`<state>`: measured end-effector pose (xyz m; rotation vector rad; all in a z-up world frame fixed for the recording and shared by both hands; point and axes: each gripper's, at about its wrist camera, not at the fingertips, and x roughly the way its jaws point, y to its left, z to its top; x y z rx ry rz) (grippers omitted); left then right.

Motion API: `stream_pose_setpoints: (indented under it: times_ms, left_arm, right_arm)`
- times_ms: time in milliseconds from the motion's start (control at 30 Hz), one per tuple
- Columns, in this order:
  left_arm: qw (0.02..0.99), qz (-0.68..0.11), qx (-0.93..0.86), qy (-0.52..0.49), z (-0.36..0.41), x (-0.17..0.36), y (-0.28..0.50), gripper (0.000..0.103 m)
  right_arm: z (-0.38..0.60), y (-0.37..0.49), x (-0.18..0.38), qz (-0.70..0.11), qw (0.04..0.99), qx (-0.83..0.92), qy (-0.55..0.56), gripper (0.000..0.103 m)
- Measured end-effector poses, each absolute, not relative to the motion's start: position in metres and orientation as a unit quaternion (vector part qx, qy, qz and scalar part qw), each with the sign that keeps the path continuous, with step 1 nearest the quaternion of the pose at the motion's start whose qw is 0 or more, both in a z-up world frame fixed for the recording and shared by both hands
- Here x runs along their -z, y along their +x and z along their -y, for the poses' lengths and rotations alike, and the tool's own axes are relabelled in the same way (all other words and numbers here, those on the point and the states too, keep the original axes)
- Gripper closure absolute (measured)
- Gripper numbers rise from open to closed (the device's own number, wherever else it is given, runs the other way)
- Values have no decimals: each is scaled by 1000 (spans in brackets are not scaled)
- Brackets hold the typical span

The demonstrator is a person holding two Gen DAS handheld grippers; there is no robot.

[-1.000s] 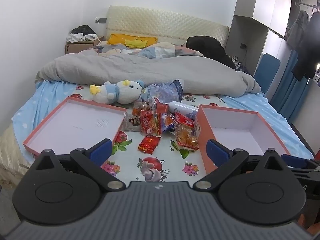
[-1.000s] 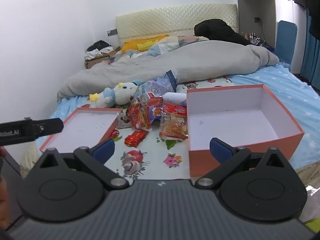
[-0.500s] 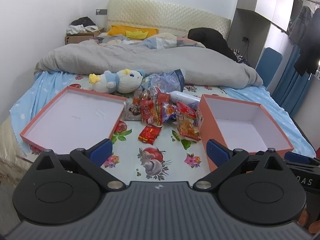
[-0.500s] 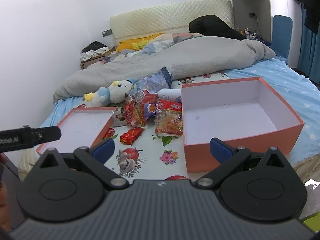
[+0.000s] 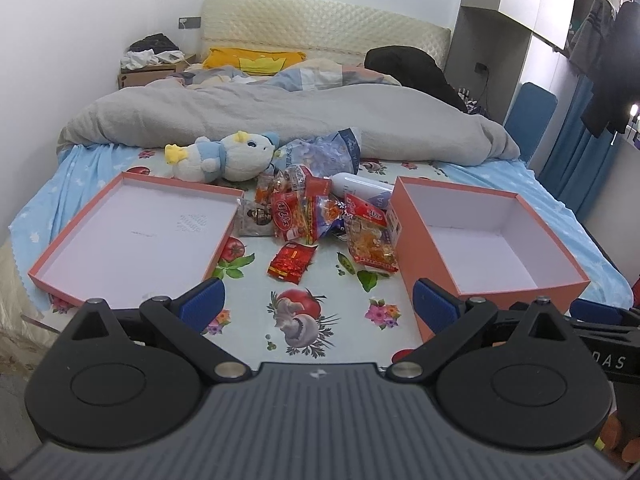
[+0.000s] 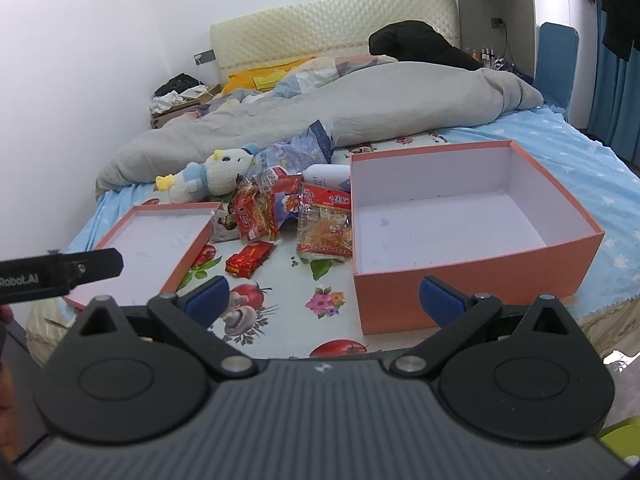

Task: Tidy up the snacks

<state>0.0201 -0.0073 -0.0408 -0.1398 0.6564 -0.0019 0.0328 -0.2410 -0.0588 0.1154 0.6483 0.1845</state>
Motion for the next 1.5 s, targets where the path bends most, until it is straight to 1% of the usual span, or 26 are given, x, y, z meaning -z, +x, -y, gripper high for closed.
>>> stream_pose_setpoints:
  times_ms: [1200, 1500]
  left_arm:
    - [943, -324, -5, -74, 2, 50, 19, 1]
    - [940, -332, -8, -78, 0, 56, 21, 1]
  right_arm:
    - [234, 33, 61, -325, 940, -96, 43, 0]
    - [233, 30, 66, -330, 937, -102, 57, 0]
